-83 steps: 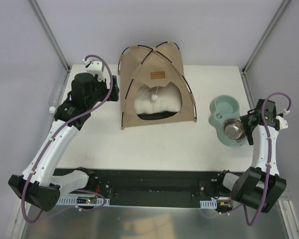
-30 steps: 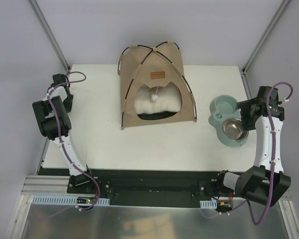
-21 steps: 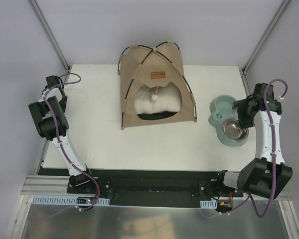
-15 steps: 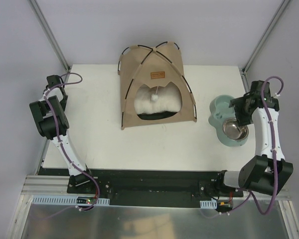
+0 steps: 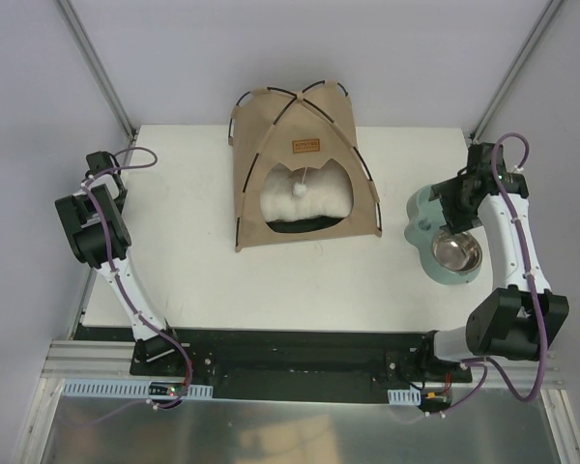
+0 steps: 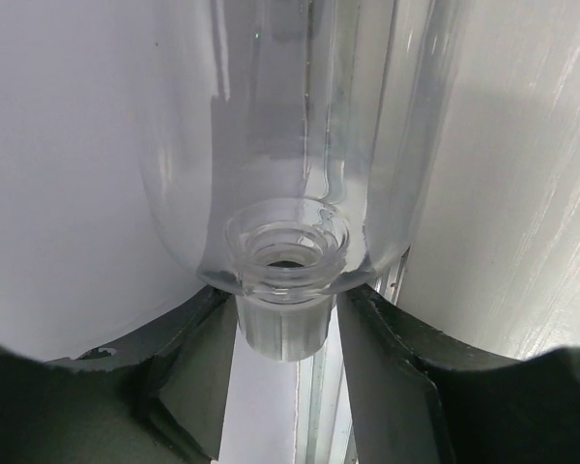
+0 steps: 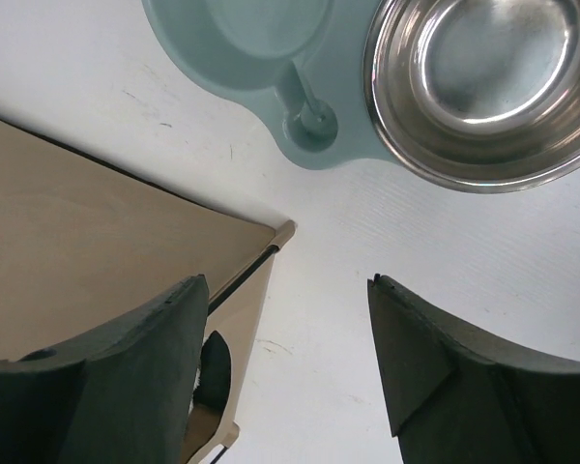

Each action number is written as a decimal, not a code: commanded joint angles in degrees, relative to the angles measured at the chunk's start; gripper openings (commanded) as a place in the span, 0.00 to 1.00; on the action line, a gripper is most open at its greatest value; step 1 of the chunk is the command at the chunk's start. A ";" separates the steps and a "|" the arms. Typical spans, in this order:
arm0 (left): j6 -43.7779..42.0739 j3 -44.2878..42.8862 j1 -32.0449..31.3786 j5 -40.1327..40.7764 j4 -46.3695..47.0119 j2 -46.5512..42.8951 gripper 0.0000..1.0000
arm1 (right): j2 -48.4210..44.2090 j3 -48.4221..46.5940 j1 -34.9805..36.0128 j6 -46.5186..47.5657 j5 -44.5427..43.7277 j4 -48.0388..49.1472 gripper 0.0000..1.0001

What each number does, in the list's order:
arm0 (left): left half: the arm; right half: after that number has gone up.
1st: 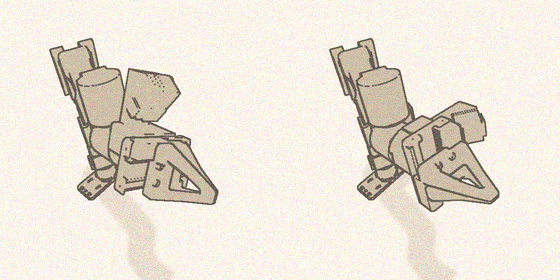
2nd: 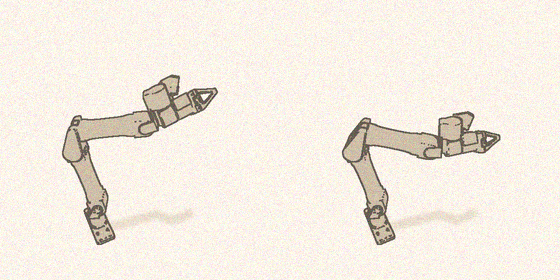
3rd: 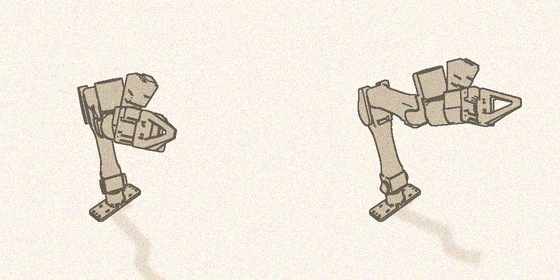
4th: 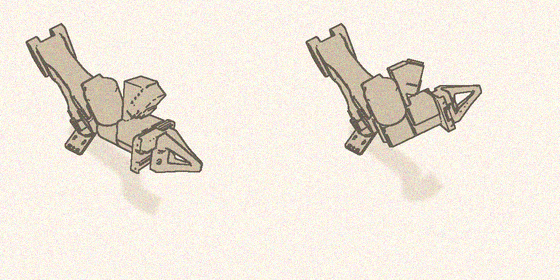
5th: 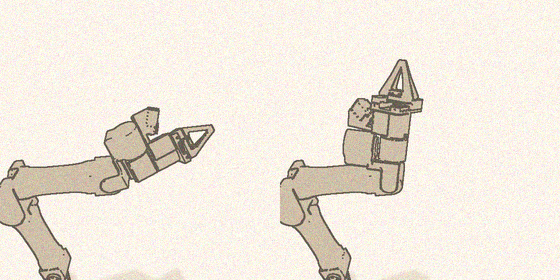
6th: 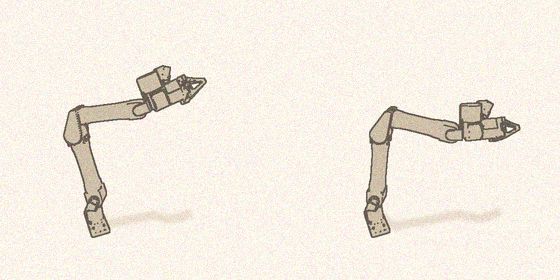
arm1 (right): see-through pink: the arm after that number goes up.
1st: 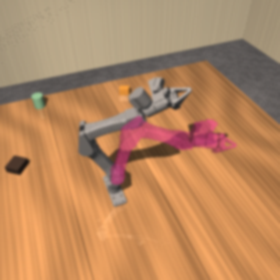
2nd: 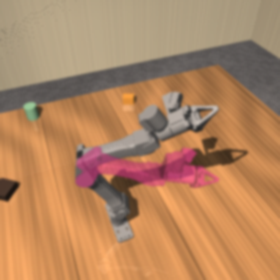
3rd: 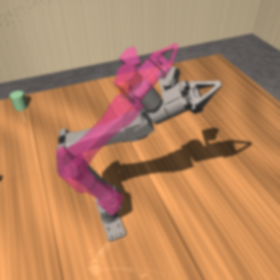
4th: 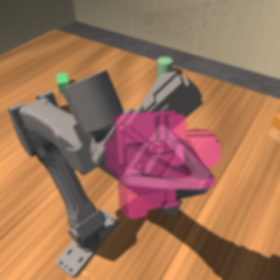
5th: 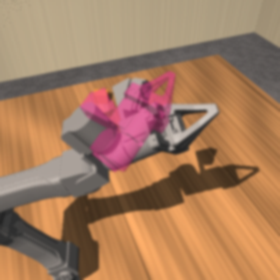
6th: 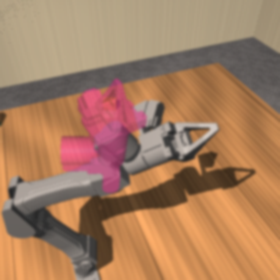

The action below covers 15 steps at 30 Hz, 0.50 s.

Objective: Set up the pet tent

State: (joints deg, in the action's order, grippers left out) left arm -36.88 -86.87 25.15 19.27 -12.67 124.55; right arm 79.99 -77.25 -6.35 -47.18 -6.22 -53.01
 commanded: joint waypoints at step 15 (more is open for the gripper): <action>1.55 2.49 -2.12 -4.68 0.71 -7.38 0.00 | 1.66 -3.87 4.15 -0.81 -2.21 -1.39 0.72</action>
State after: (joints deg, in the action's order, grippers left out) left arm -36.88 -86.50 25.08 17.45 -11.40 124.27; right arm 81.60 -77.91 -3.25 -47.86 -6.55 -53.30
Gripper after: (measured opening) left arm 0.369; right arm 0.718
